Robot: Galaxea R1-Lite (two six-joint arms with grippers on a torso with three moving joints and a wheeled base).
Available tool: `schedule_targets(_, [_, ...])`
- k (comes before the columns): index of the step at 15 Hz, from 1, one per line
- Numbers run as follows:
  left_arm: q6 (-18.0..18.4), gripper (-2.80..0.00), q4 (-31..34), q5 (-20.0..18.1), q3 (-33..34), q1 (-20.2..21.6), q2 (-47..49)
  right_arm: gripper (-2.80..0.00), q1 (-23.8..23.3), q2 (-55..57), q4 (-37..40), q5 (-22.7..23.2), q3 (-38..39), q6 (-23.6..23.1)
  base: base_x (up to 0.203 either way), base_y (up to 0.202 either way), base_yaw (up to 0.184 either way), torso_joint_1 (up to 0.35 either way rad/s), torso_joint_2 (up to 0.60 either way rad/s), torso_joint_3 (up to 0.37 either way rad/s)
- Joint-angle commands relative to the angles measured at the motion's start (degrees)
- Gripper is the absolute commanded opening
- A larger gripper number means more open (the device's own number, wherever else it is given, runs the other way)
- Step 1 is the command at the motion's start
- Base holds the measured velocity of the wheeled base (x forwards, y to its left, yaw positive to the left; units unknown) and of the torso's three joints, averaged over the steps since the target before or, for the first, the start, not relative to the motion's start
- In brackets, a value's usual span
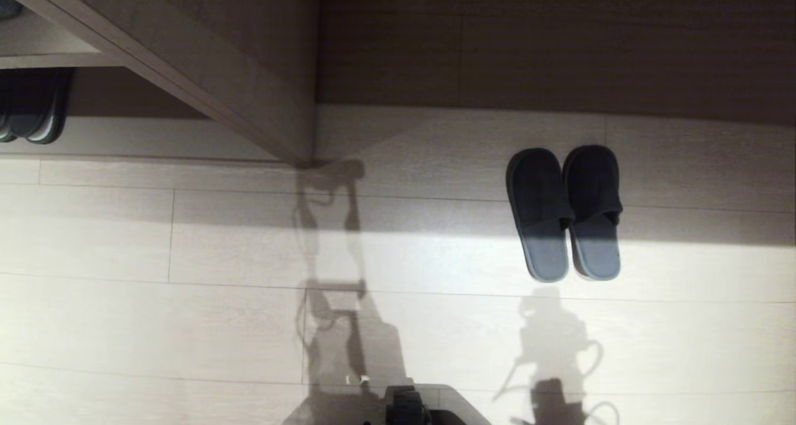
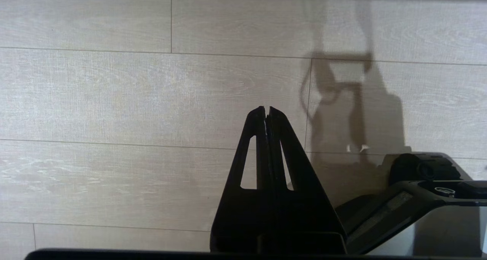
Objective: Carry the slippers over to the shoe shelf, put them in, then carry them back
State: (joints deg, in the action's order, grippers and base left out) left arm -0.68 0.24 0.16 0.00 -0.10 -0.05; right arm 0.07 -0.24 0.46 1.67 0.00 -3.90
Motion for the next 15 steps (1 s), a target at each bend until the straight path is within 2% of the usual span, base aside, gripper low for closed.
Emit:
schedule_targets(1, [-0.2, -2.8, -0.1, 0.0, 0.0, 0.0, 0.0, -2.8, 0.0, 0.1, 0.0, 0.0, 0.0, -0.1, 0.0, 0.0, 0.0, 0.007, 0.0, 0.203])
schedule_targets(15, [-0.6, -2.8, -0.1, 0.1, 0.0, 0.0, 0.0, -2.8, 0.0, 0.1, 0.0, 0.0, 0.0, -0.1, 0.0, 0.0, 0.0, 0.001, 0.0, 0.2])
